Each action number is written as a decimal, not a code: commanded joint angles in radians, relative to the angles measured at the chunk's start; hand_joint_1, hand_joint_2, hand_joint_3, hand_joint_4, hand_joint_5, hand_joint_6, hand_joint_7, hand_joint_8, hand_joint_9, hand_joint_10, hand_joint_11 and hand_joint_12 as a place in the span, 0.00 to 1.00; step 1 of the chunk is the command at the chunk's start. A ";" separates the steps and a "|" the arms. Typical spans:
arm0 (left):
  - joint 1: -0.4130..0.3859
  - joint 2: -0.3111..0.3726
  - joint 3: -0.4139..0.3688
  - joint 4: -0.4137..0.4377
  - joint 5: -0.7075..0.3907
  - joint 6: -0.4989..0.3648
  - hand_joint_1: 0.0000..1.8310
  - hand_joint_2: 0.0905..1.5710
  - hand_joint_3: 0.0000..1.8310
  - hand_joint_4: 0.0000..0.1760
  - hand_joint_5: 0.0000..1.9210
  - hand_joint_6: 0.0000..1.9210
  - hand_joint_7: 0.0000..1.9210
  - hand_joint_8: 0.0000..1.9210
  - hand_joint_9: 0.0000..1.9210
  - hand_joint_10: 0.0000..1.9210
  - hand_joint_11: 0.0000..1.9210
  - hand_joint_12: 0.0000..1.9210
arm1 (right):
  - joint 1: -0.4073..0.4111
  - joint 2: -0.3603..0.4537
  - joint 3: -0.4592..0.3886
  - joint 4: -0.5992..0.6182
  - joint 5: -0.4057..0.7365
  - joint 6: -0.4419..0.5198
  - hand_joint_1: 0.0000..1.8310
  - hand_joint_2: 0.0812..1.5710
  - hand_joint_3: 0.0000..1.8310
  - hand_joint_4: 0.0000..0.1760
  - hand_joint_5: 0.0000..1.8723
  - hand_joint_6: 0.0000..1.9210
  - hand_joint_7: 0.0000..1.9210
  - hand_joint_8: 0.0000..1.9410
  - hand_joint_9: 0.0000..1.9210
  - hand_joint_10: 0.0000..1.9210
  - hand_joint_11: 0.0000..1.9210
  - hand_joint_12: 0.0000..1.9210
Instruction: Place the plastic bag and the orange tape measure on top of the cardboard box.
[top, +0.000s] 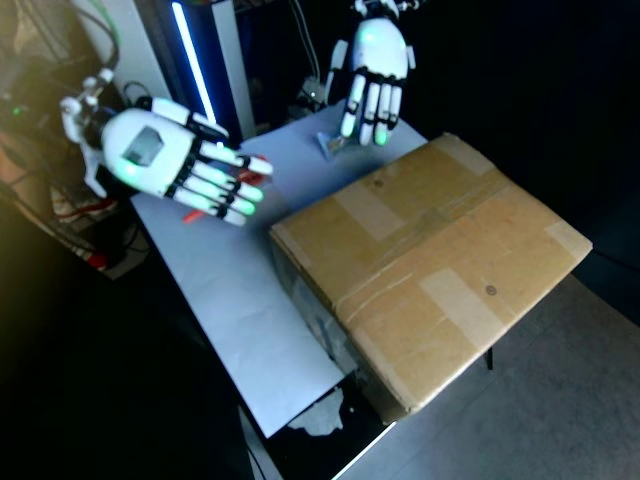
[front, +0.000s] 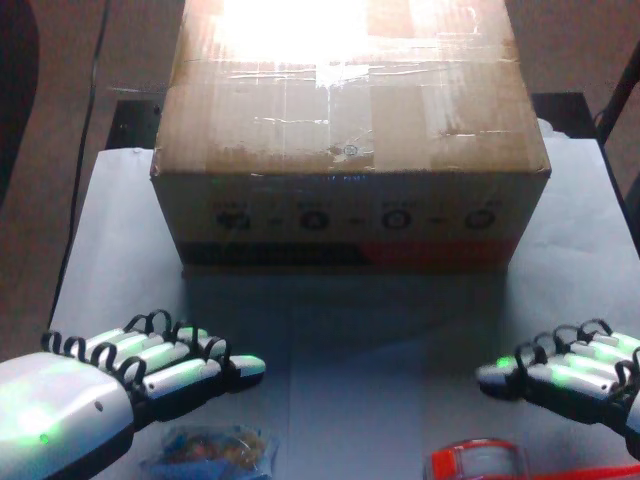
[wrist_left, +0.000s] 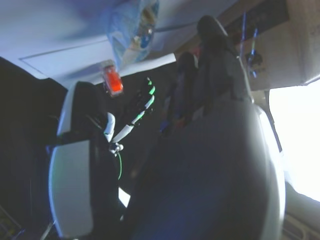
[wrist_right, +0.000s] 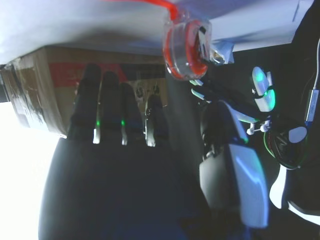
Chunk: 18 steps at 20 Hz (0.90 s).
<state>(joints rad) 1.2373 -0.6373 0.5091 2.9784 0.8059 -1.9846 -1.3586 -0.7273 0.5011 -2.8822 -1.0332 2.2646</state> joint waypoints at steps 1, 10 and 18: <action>-0.013 0.000 0.004 0.034 0.102 -0.001 0.43 0.56 0.01 0.46 0.07 0.01 0.04 0.01 0.00 0.05 0.00 0.60 | 0.019 0.000 0.000 -0.030 -0.101 -0.002 0.46 0.48 0.00 0.00 0.16 0.00 0.16 0.02 0.05 0.34 0.00 0.65; -0.061 -0.049 0.037 0.034 0.051 0.007 0.42 0.57 0.00 0.43 0.09 0.00 0.06 0.00 0.00 0.12 0.00 0.68 | 0.105 -0.020 0.024 -0.024 -0.097 -0.070 0.39 0.50 0.00 0.00 0.18 0.00 0.17 0.00 0.12 0.21 0.00 0.76; -0.086 -0.122 0.085 0.034 -0.015 0.009 0.39 0.57 0.00 0.50 0.08 0.00 0.06 0.00 0.00 0.16 0.00 0.76 | 0.172 -0.126 0.091 -0.037 -0.025 -0.087 0.35 0.51 0.00 0.00 0.18 0.00 0.19 0.00 0.09 0.33 0.00 0.83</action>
<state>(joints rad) 1.1603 -0.7559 0.5941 2.9795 0.6968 -1.9743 -1.1988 -0.8524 0.5934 -2.8880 -0.9707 2.1746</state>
